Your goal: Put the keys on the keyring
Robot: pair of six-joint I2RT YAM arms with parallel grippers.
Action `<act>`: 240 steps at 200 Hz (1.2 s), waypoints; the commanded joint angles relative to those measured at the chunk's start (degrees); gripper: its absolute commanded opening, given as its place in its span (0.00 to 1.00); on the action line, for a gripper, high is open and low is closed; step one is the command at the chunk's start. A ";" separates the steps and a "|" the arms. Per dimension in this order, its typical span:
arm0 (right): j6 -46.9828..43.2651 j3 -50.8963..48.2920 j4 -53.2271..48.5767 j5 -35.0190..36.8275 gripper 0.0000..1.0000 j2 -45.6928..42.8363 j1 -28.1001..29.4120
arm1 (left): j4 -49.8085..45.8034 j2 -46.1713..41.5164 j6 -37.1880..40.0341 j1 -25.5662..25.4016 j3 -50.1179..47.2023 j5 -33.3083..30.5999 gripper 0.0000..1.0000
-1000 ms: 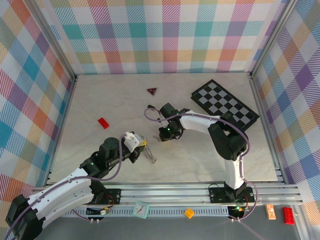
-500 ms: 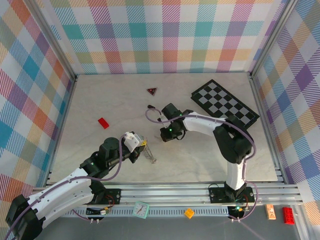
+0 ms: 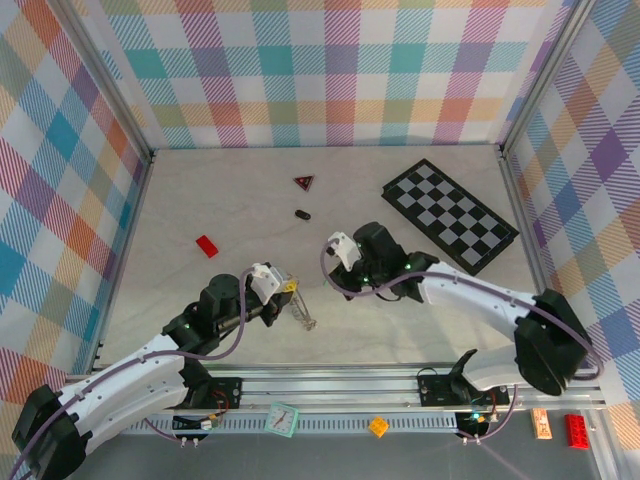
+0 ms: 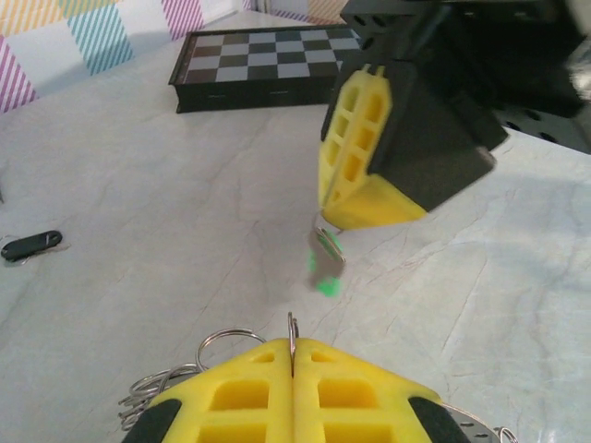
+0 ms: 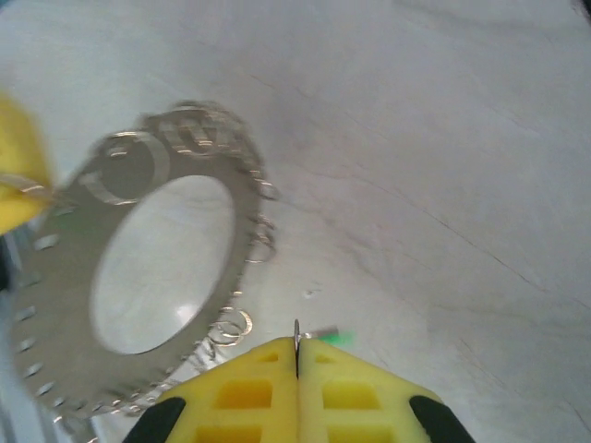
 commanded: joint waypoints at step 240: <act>-10.34 0.34 8.86 -9.51 0.00 -1.84 5.70 | 6.41 2.47 3.68 0.38 0.23 8.04 0.00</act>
